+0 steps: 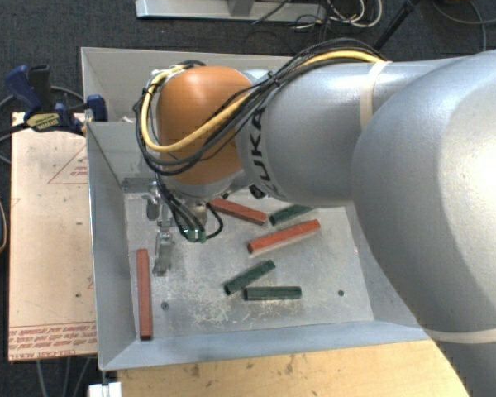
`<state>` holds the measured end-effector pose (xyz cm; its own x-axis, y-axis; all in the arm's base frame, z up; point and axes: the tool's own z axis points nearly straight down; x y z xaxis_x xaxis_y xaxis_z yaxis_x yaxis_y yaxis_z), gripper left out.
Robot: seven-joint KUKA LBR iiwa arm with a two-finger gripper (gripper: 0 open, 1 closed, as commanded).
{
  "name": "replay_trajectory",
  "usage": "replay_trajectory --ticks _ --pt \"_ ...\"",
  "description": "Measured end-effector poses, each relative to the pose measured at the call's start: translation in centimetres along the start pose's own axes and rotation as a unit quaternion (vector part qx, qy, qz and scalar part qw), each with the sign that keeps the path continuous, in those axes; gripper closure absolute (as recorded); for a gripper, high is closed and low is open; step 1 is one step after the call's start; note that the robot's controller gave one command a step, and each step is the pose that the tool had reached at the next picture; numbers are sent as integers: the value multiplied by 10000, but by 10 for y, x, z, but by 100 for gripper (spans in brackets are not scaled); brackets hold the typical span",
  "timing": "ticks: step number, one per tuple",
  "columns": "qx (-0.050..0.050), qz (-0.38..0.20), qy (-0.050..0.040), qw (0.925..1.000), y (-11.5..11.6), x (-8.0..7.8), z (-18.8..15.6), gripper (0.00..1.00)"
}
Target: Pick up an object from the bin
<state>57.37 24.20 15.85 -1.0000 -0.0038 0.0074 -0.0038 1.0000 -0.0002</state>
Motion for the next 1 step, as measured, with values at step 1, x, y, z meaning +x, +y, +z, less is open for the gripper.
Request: replay_trajectory --ticks 1 --pt "-3 -1550 -53 9879 -12 68 88 0"
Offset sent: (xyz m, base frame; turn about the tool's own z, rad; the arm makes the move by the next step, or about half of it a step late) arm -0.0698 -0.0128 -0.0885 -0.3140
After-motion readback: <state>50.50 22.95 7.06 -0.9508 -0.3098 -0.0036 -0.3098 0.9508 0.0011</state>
